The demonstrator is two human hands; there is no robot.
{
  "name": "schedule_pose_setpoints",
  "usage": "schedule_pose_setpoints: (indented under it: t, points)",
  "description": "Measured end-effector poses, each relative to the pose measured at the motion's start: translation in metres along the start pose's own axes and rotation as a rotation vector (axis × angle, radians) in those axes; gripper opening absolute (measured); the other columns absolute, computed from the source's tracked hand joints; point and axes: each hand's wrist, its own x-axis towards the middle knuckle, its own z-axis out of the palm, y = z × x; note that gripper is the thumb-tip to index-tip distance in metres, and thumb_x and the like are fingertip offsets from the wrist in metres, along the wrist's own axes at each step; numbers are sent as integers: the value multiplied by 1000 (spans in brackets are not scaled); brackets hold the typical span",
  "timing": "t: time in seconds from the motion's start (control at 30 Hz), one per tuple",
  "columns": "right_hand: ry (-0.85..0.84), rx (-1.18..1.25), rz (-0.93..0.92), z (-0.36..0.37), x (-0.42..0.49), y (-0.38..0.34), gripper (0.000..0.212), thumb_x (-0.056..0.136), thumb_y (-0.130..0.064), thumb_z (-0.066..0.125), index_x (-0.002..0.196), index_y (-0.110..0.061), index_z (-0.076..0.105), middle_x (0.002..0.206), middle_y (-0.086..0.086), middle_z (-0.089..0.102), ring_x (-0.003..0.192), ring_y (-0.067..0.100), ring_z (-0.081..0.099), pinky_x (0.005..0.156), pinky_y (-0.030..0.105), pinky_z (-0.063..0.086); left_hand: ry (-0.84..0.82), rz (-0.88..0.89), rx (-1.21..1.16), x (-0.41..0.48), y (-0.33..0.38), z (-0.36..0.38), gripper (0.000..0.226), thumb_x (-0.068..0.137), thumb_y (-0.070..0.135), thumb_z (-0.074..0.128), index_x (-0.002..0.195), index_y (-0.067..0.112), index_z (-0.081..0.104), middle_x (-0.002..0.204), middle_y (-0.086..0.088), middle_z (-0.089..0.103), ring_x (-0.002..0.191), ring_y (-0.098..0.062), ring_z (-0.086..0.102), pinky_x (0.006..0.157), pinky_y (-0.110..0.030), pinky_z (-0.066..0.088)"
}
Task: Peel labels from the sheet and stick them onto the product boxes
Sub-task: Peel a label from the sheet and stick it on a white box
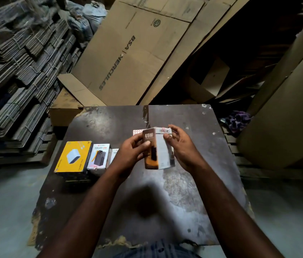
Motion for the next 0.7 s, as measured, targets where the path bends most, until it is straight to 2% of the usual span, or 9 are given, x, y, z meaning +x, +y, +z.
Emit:
schedule_pose_setpoints:
  t: [0.1, 0.17, 0.23, 0.33, 0.43, 0.5, 0.57, 0.63, 0.7]
  points:
    - [190, -229, 0, 5, -1, 13, 29, 102, -30, 52, 129, -20, 50, 128, 4, 61, 107, 10, 60, 84, 27, 51, 146, 47, 84, 4, -12, 9, 32, 95, -5, 55, 118, 15, 63, 109, -5, 73, 100, -18, 69, 82, -28, 60]
    - [137, -198, 38, 8, -5, 18, 36, 101, -45, 48, 126, -19, 53, 120, 2, 66, 103, 12, 64, 78, 25, 50, 164, 73, 142, 7, -21, 14, 33, 93, -4, 59, 123, 8, 63, 114, -10, 72, 101, -19, 69, 83, -29, 59]
    - [14, -135, 67, 6, -7, 25, 48, 97, -53, 51, 129, -17, 56, 115, 5, 70, 103, 18, 69, 81, 28, 55, 167, 88, 165, 10, -29, 16, 32, 91, -1, 64, 122, 7, 65, 115, -7, 72, 104, -17, 69, 85, -29, 58]
    - [-49, -97, 46, -5, -9, 36, 52, 85, -43, 74, 127, -15, 61, 113, 11, 72, 106, 28, 69, 89, 43, 57, 133, 43, 116, 12, -34, 20, 26, 95, 0, 59, 119, 8, 67, 114, -4, 71, 103, -14, 68, 82, -25, 58]
    - [-28, 17, 102, -18, -9, 40, 49, 82, -29, 78, 124, -8, 62, 113, 16, 72, 104, 34, 70, 95, 54, 54, 95, -14, 141, 18, -44, 17, 31, 91, -4, 63, 116, 14, 68, 113, -6, 70, 104, -17, 67, 81, -23, 57]
    - [-30, 98, 134, -25, -9, 38, 36, 90, -19, 70, 122, -4, 64, 114, 19, 72, 103, 36, 70, 96, 56, 53, 104, -65, 227, 24, -51, 18, 35, 88, 5, 71, 116, 24, 65, 119, -2, 66, 111, -18, 64, 86, -30, 55]
    - [0, 142, 175, -30, -8, 37, 34, 94, -21, 65, 122, -2, 64, 114, 19, 72, 104, 38, 69, 96, 56, 53, 122, -176, 221, 27, -55, 23, 42, 86, 18, 75, 124, 25, 57, 123, -3, 63, 112, -18, 63, 87, -38, 56]
    - [28, 205, 218, -33, -7, 36, 35, 97, -24, 60, 122, -1, 63, 113, 20, 72, 103, 37, 70, 91, 51, 57, 97, -299, 134, 30, -54, 31, 46, 87, 27, 75, 127, 20, 54, 118, -7, 68, 101, -19, 70, 80, -44, 60]
    - [42, 251, 236, -35, -5, 35, 32, 99, -25, 56, 119, -3, 65, 112, 19, 73, 100, 35, 71, 86, 45, 60, 26, -366, 134, 31, -50, 41, 37, 92, 34, 68, 124, 18, 59, 112, -7, 71, 91, -21, 72, 74, -46, 61]
